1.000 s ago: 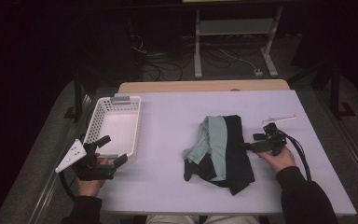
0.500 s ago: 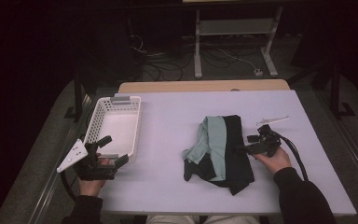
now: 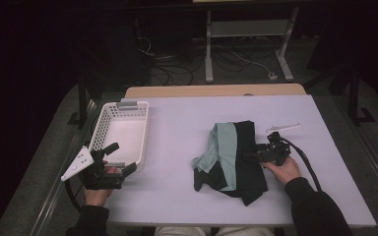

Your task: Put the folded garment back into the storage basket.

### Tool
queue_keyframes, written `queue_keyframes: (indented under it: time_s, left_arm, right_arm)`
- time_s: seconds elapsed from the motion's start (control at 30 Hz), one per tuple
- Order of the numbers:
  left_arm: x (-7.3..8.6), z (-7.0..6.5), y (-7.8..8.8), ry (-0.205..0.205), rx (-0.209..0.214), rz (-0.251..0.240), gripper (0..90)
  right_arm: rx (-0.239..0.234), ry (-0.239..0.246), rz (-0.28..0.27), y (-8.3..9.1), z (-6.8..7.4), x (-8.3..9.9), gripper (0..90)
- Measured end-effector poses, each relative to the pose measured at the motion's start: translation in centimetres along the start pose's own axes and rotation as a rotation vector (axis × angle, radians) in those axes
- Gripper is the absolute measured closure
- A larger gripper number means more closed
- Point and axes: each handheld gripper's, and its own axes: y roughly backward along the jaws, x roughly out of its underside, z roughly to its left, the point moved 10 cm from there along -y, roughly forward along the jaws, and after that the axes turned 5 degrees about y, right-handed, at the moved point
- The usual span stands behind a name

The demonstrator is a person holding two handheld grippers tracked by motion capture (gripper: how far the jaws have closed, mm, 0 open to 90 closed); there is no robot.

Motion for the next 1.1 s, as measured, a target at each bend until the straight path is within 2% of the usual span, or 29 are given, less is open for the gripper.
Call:
queue_keyframes:
  time_s: [0.27,0.47,0.57,0.73,0.87,1.1]
  left_arm:
    - [0.0,0.0,0.0,0.000,0.002,-0.002,0.0]
    - [-0.1,0.0,0.1,-0.003,0.000,-0.005,0.0]
    - [-0.1,0.1,0.1,-0.003,-0.002,-0.007,0.0]
    - [-0.1,0.1,0.1,-0.002,-0.003,-0.010,0.0]
    - [-0.1,0.1,0.1,-0.001,-0.004,-0.010,0.0]
    - [-0.1,0.1,0.1,-0.001,-0.003,-0.010,0.0]
  right_arm:
    - [-0.015,-0.012,-0.009,-0.9,0.8,-0.4,0.5]
    - [-0.013,-0.070,-0.036,-1.3,0.9,-0.8,1.1]
    - [-0.031,-0.100,-0.053,-1.3,0.9,-0.9,4.4]
    - [-0.088,-0.161,-0.074,-1.4,1.3,-1.1,12.6]
    - [-0.114,-0.183,-0.085,-1.4,1.7,-1.3,18.1]
    - [-0.120,-0.203,-0.089,-1.2,2.0,-1.7,27.0]
